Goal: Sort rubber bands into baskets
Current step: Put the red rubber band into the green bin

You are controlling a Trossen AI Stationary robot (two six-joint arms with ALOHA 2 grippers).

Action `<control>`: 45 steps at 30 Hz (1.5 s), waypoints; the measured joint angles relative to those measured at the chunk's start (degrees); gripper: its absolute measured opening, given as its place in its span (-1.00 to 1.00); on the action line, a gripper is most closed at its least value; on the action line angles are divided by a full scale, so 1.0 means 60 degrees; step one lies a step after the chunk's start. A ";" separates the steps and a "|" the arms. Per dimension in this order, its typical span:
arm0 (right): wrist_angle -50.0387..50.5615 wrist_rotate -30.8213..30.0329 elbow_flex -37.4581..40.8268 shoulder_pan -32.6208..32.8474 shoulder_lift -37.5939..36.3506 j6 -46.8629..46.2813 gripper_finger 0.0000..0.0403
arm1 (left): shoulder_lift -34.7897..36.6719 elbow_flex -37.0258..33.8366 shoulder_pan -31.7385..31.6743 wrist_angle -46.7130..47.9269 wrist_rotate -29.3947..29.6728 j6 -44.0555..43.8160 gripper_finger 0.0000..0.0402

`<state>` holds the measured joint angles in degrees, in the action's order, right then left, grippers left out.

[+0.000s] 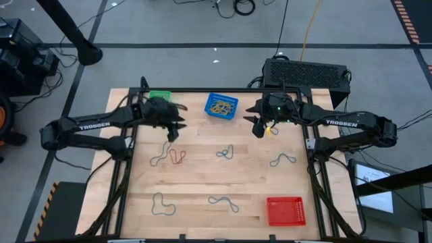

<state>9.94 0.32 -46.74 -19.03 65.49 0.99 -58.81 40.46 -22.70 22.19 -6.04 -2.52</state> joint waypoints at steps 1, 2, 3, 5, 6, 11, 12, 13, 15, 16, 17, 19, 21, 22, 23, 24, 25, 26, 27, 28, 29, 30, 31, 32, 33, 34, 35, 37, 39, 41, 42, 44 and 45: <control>0.0250 -0.0024 0.0000 0.0000 -0.0002 -0.0020 -0.28 | -0.0049 0.0002 0.0303 -0.0217 0.0000 -0.0032 -0.29; 0.0545 -0.0060 0.0000 -0.0013 -0.0021 -0.0022 -0.28 | -0.0106 0.0002 0.0588 -0.0415 0.0001 -0.0038 -0.29; 0.0898 -0.0105 0.0000 -0.0046 -0.0042 -0.0032 -0.28 | -0.0173 0.0002 0.0865 -0.0605 0.0000 -0.0046 -0.29; 0.1681 -0.0302 -0.0073 -0.0140 -0.0055 -0.0249 -0.28 | -0.0307 0.0002 0.1356 -0.0838 -0.0003 -0.0238 -0.29; 0.2137 -0.0383 -0.0142 -0.0183 -0.0055 -0.0413 -0.28 | -0.0374 0.0002 0.1583 -0.0853 -0.0017 -0.0285 -0.29; 0.3253 -0.0291 -0.0248 -0.0048 -0.0058 -0.0637 -0.28 | -0.1014 0.0002 0.2746 -0.0375 -0.0113 -0.0743 -0.29; 0.3291 -0.0270 -0.0248 0.0012 -0.0058 -0.0637 -0.28 | -0.1230 0.0002 0.2987 -0.0340 -0.0146 -0.0787 -0.29; 0.3274 -0.0258 -0.0248 0.0073 -0.0058 -0.0637 -0.28 | -0.1459 0.0002 0.3215 -0.0283 -0.0149 -0.0861 -0.29; 0.3206 -0.0259 -0.0248 0.0198 -0.0058 -0.0623 -0.28 | -0.1903 0.0002 0.3633 -0.0244 -0.0155 -0.1146 -0.29; 0.3171 -0.0263 -0.0248 0.0251 -0.0058 -0.0589 -0.28 | -0.2112 0.0002 0.3819 -0.0253 -0.0157 -0.1295 -0.29; 0.3151 -0.0263 -0.0248 0.0297 -0.0058 -0.0586 -0.28 | -0.2301 0.0002 0.3977 -0.0214 -0.0160 -0.1462 -0.29; 0.3153 -0.0263 -0.0248 0.0366 -0.0058 -0.0583 -0.28 | -0.2640 0.0002 0.4244 0.0145 -0.0164 -0.1804 -0.29; 0.3153 -0.0263 -0.0248 0.0421 -0.0058 -0.0579 -0.28 | -0.2947 0.0002 0.4425 0.0531 -0.0161 -0.2249 -0.29; 0.3153 -0.0264 -0.0248 0.0452 -0.0058 -0.0569 -0.28 | -0.3081 0.0002 0.4503 0.0709 -0.0159 -0.2468 -0.29; 0.3153 -0.0267 -0.0248 0.0461 -0.0058 -0.0544 -0.28 | -0.3212 0.0002 0.4563 0.0858 -0.0147 -0.2630 -0.29; 0.3153 -0.0270 -0.0248 0.0470 -0.0058 -0.0503 -0.28 | -0.3335 0.0002 0.4621 0.0972 -0.0083 -0.2769 -0.29; 0.3153 -0.0270 -0.0248 0.0476 -0.0058 -0.0471 -0.28 | -0.3454 0.0002 0.4675 0.1040 0.0036 -0.2845 -0.29; 0.3153 -0.0278 -0.0248 0.0488 -0.0058 -0.0437 -0.28 | -0.3556 0.0002 0.4717 0.1059 0.0156 -0.2967 -0.29; 0.3149 -0.0285 -0.0248 0.0484 -0.0058 -0.0387 -0.28 | -0.3659 0.0002 0.4751 0.1067 0.0303 -0.3007 -0.29; 0.3149 -0.0285 -0.0248 0.0484 -0.0058 -0.0341 -0.28 | -0.3751 0.0002 0.4767 0.1060 0.0377 -0.3014 -0.29; 0.3149 -0.0287 -0.0248 0.0484 -0.0058 -0.0329 -0.28 | -0.3855 0.0002 0.4780 0.1054 0.0474 -0.3032 -0.29; 0.3149 -0.0289 -0.0248 0.0484 -0.0058 -0.0326 -0.28 | -0.3958 0.0002 0.4798 0.1061 0.0521 -0.3036 -0.29; 0.3149 -0.0287 -0.0248 0.0484 -0.0058 -0.0321 -0.28 | -0.4056 0.0002 0.4798 0.1061 0.0528 -0.3036 -0.29; 0.3149 -0.0288 -0.0248 0.0484 -0.0058 -0.0311 -0.28 | -0.4157 0.0002 0.4798 0.1053 0.0535 -0.3036 -0.29; 0.3149 -0.0285 -0.0248 0.0484 -0.0058 -0.0302 -0.28 | -0.4255 0.0002 0.4802 0.1077 0.0548 -0.3039 -0.29; 0.3149 -0.0289 -0.0248 0.0484 -0.0058 -0.0299 -0.28 | -0.4343 0.0002 0.4802 0.1134 0.0607 -0.3042 -0.29; 0.3149 -0.0288 -0.0248 0.0484 -0.0058 -0.0286 -0.28 | -0.4438 0.0002 0.4805 0.1198 0.0716 -0.3043 -0.29; 0.3152 -0.0285 -0.0248 0.0484 -0.0058 -0.0229 -0.28 | -0.4588 0.0002 0.4806 0.1343 0.1016 -0.3055 -0.29; 0.3153 -0.0285 -0.0248 0.0484 -0.0058 -0.0227 -0.28 | -0.4686 0.0009 0.4807 0.1356 0.1094 -0.3198 -0.29; 0.3157 -0.0285 -0.0248 0.0484 -0.0058 -0.0204 -0.28 | -0.4746 0.0027 0.4806 0.1359 0.1107 -0.3214 -0.29; 0.3157 -0.0285 -0.0248 0.0484 -0.0058 -0.0193 -0.28 | -0.4753 0.0027 0.4806 0.1363 0.1104 -0.3216 -0.29; 0.3156 -0.0285 -0.0248 0.0484 -0.0058 -0.0189 -0.28 | -0.4757 0.0027 0.4806 0.1385 0.1096 -0.3218 -0.29; 0.3147 -0.0285 -0.0248 0.0484 -0.0058 -0.0178 -0.28 | -0.4757 0.0031 0.4806 0.1403 0.1096 -0.3222 -0.29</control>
<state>28.83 -1.39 -48.23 -16.12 65.14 -0.07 -87.35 40.64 6.13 30.61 0.54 -21.85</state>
